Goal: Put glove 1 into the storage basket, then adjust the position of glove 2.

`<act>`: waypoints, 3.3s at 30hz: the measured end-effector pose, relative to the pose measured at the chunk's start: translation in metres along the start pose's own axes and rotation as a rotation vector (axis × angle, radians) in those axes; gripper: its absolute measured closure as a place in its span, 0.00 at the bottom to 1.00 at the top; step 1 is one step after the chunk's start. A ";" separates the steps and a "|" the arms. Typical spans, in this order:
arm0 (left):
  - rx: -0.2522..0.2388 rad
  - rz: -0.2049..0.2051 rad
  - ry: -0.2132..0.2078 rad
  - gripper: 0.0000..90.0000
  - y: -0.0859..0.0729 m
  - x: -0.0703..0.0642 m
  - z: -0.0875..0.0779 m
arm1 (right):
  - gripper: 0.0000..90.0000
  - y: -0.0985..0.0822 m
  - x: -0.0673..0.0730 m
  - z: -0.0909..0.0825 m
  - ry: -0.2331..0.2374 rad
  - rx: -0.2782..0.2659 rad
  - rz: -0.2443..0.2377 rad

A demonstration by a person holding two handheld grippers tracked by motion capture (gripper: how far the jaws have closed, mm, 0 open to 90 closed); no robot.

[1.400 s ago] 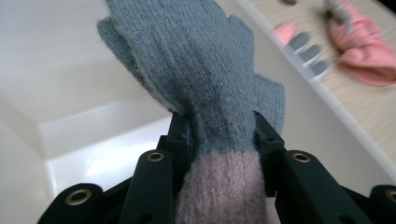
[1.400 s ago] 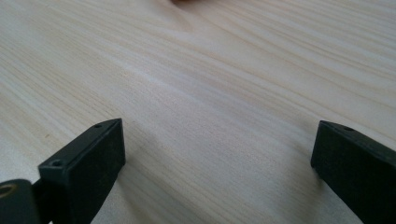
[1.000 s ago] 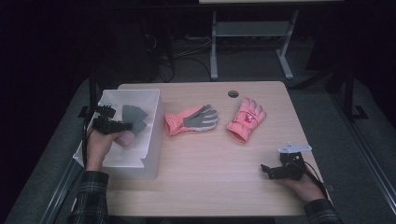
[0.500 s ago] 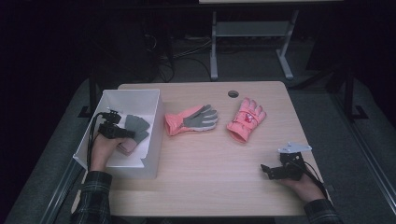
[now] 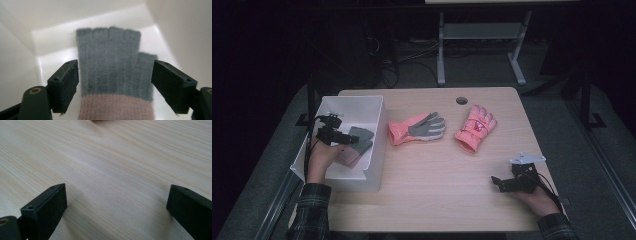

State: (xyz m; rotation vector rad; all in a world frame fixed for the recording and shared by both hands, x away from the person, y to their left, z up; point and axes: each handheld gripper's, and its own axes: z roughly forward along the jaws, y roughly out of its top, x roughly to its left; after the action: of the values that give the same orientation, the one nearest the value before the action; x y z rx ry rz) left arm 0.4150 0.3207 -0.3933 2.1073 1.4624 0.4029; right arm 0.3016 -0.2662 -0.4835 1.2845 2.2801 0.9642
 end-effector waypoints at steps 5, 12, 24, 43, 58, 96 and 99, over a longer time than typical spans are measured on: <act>-0.050 0.018 -0.080 0.22 0.007 -0.007 -0.017 | 0.03 0.000 0.000 0.000 0.000 0.000 0.000; -0.113 0.072 -0.137 0.20 0.017 -0.027 -0.043 | 0.03 0.000 0.000 0.000 0.000 0.000 0.000; -0.173 0.186 -0.253 0.17 0.030 -0.069 -0.066 | 0.03 0.000 0.000 0.000 0.000 0.000 0.000; -0.142 0.353 -0.360 0.48 0.058 -0.170 -0.040 | 0.03 0.000 0.000 0.000 0.000 0.000 0.001; -0.139 0.336 -0.341 0.86 0.081 -0.214 0.008 | 0.03 0.000 0.000 0.000 0.000 0.000 0.000; 0.021 0.202 -0.140 1.00 0.089 -0.178 0.125 | 0.03 0.000 0.000 0.000 0.004 0.001 -0.005; 0.021 0.207 -0.172 1.00 0.090 -0.188 0.126 | 0.03 0.000 0.000 0.000 0.004 0.001 -0.006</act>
State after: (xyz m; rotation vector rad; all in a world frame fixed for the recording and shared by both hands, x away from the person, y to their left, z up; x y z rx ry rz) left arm 0.4812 0.0892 -0.4324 2.2580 1.1620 0.2756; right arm 0.3017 -0.2665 -0.4835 1.2767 2.2862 0.9649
